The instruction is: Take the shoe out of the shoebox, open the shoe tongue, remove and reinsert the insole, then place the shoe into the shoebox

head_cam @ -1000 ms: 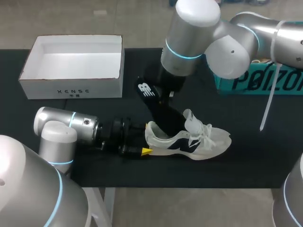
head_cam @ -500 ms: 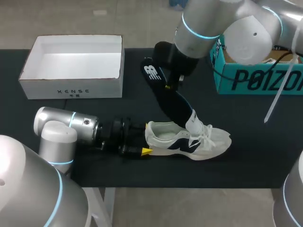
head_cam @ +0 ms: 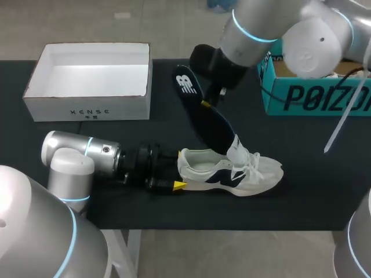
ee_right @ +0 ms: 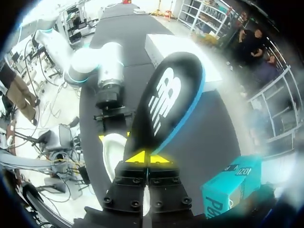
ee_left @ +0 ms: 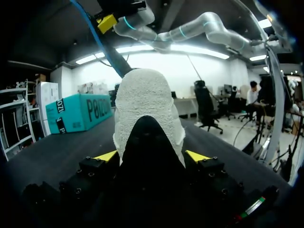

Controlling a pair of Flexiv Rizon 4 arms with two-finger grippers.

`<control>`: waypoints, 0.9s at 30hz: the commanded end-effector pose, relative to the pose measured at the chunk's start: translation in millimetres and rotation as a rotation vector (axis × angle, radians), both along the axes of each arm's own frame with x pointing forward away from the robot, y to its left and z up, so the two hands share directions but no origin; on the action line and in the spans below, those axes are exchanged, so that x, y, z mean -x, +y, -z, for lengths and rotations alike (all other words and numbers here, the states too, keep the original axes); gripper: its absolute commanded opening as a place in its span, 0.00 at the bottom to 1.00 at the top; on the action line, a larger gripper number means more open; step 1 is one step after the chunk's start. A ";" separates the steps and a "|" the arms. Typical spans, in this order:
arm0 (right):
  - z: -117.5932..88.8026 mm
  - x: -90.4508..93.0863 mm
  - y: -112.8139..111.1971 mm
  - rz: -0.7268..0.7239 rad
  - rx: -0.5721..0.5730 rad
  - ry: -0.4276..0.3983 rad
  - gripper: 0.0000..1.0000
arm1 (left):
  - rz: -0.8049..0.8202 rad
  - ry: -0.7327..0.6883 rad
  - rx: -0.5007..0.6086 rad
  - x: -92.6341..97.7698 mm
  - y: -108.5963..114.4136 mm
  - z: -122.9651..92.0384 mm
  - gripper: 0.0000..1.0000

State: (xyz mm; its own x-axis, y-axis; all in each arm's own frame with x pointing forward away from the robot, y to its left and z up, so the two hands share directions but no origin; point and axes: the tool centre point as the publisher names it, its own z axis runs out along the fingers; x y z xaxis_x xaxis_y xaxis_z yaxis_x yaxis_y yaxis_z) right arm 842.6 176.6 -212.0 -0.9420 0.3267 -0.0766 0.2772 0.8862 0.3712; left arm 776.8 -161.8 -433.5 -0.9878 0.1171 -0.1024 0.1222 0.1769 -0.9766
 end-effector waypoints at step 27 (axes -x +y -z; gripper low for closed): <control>-119.5 61.7 -47.0 0.158 -0.315 -0.019 0.00 | -0.002 -0.001 -0.001 0.7 -0.8 2.7 0.00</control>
